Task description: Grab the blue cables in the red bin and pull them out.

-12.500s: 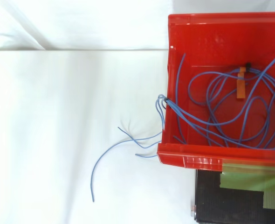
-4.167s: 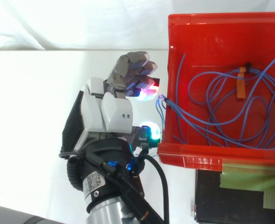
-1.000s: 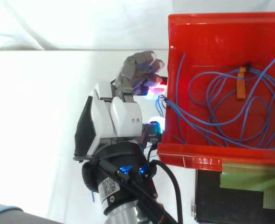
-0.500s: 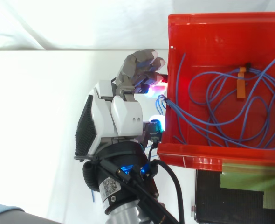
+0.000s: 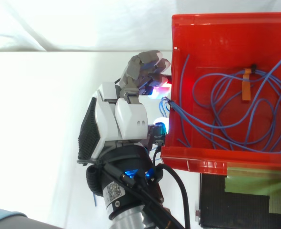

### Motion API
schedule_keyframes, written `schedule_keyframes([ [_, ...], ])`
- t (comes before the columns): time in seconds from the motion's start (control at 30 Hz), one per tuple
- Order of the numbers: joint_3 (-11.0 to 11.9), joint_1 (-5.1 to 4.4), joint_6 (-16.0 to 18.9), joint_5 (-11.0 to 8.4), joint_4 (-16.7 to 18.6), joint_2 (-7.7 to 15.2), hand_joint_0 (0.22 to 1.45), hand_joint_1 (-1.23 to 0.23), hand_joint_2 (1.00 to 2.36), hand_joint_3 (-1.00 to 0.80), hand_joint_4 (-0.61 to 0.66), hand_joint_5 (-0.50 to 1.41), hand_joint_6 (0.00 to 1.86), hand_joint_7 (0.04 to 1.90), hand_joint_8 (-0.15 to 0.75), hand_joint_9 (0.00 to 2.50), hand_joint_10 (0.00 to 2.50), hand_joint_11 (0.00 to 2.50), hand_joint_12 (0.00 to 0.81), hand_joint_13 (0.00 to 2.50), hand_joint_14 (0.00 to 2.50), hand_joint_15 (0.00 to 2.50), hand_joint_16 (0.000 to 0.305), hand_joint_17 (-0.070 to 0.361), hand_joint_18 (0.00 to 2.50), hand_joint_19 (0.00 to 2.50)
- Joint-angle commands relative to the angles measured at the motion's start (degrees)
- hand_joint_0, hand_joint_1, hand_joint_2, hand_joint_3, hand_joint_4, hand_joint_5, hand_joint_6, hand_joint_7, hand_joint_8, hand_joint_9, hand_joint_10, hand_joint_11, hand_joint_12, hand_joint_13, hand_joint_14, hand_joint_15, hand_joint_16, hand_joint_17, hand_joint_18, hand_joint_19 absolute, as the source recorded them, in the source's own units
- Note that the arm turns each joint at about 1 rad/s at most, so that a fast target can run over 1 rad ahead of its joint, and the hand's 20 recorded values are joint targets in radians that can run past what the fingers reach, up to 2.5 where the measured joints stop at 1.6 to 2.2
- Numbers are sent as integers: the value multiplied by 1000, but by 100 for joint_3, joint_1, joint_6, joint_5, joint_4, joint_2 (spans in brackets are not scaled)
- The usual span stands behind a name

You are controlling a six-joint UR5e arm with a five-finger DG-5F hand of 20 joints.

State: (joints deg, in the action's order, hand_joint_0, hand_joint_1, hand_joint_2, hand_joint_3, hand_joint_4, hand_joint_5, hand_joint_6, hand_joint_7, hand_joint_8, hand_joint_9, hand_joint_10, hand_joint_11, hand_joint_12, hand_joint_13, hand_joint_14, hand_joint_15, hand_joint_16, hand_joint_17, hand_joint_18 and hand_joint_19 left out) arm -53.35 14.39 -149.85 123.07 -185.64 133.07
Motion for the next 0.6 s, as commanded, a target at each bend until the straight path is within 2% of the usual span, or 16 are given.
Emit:
schedule_keyframes([
  [0.0, 0, 2, -22, 24, 1, 0, 717, -998, 1000, -1000, 117, 760, 32, 771, 236, 948, 26, 839, 342, 818, 24, 656, 45, 101, 559, 725],
  [0.57, 35, 2, -31, 24, 19, 0, 718, -998, 1000, -1000, 117, 767, 22, 775, 241, 948, 26, 840, 340, 818, 25, 660, 45, 101, 559, 726],
])
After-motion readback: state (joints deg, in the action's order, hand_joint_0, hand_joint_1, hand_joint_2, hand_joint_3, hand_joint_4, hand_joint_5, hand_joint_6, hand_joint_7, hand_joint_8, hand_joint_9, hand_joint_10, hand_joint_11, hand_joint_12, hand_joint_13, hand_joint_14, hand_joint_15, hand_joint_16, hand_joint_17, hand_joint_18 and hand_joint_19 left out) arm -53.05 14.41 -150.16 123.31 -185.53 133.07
